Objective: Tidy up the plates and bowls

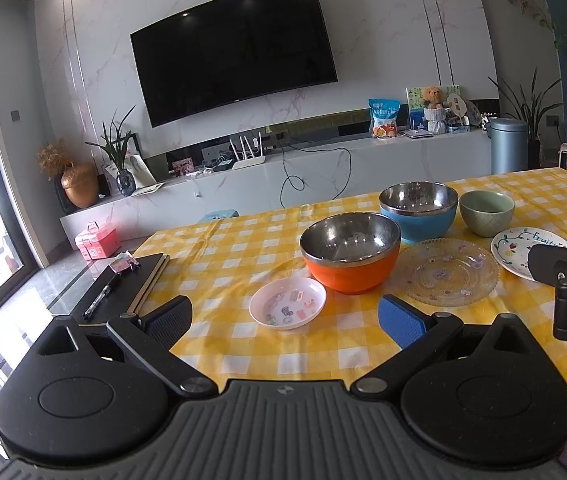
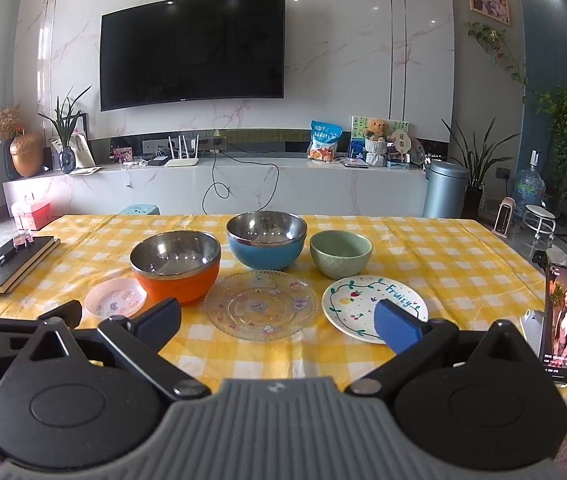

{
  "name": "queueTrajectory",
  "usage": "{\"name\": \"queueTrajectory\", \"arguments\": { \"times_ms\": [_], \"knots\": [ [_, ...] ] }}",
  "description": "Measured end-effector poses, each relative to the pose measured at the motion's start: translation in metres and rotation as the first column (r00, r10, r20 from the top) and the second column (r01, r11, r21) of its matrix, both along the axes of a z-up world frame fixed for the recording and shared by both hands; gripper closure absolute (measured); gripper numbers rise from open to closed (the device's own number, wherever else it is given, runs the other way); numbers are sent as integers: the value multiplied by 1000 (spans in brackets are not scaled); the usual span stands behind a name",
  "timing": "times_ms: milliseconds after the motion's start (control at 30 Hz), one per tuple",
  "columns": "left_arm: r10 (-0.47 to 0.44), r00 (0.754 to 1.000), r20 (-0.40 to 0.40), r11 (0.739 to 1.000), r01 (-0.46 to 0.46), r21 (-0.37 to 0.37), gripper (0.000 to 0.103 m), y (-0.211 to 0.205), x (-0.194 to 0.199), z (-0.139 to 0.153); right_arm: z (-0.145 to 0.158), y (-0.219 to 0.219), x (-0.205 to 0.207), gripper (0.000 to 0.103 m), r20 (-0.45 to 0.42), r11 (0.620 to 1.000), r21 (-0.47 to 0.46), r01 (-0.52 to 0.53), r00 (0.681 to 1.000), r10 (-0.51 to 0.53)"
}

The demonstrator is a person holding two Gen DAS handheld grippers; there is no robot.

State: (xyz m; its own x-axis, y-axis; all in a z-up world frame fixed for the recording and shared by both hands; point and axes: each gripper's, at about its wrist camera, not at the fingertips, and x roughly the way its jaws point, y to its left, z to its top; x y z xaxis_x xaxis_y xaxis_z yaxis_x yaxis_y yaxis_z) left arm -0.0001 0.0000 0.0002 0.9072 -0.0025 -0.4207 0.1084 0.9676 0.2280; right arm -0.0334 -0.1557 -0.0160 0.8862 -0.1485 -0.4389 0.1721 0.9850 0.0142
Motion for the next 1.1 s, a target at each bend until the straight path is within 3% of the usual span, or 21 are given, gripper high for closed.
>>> {"name": "queueTrajectory", "arguments": {
  "times_ms": [967,1100],
  "knots": [
    [1,1000,-10,1000,-1,-1,0,1,0,-11,2,6,0,2,-20,1000,-18,-19,1000,19],
    [5,1000,-11,1000,-5,-2,0,-3,-3,-26,2,5,0,2,-18,1000,-16,-12,1000,11]
  ]
}}
